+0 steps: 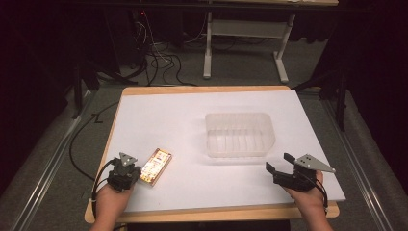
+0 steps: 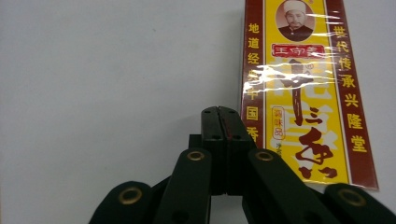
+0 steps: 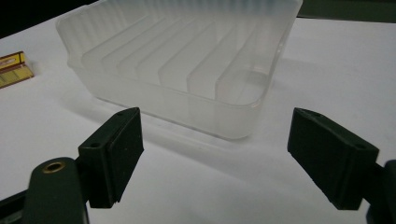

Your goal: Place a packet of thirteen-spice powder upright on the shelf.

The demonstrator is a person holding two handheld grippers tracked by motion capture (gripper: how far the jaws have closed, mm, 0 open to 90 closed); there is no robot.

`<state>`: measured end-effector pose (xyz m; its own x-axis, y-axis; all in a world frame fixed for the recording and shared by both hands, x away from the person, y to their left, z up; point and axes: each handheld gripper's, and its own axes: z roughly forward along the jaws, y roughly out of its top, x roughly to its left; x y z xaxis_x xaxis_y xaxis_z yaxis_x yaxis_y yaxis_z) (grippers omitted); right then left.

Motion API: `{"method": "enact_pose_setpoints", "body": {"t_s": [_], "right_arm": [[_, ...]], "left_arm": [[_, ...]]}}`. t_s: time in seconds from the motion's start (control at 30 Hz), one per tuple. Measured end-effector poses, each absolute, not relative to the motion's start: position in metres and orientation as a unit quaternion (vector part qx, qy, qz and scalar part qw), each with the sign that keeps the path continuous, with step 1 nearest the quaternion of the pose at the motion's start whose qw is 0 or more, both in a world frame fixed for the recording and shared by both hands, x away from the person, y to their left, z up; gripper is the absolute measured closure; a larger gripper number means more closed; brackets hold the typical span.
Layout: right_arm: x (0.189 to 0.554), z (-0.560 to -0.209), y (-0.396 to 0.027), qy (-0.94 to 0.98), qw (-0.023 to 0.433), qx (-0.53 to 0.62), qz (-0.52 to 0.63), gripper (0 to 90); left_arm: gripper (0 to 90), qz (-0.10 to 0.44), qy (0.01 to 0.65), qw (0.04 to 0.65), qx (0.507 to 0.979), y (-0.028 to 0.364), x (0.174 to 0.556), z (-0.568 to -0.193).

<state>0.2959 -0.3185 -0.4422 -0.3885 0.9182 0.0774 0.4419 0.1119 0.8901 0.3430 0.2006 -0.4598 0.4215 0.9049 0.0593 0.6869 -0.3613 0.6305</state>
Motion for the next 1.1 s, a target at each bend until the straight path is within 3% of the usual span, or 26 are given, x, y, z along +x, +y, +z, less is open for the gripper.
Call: {"method": "enact_pose_setpoints", "body": {"t_s": [0.27,0.67,1.1], "right_arm": [[0.295,-0.442,-0.315,0.701,0.255,0.485,0.457,19.1],[0.288,-0.443,-0.333,0.694,0.247,0.499,0.456,20.6],[0.287,-0.447,-0.336,0.688,0.244,0.505,0.462,22.4]], "left_arm": [[87.3,0.214,0.492,0.265,0.802,0.194,0.341,-0.456],[48.5,0.204,0.483,0.264,0.81,0.177,0.356,-0.424],[29.8,0.149,0.472,0.241,0.835,0.163,0.368,-0.418]]}}
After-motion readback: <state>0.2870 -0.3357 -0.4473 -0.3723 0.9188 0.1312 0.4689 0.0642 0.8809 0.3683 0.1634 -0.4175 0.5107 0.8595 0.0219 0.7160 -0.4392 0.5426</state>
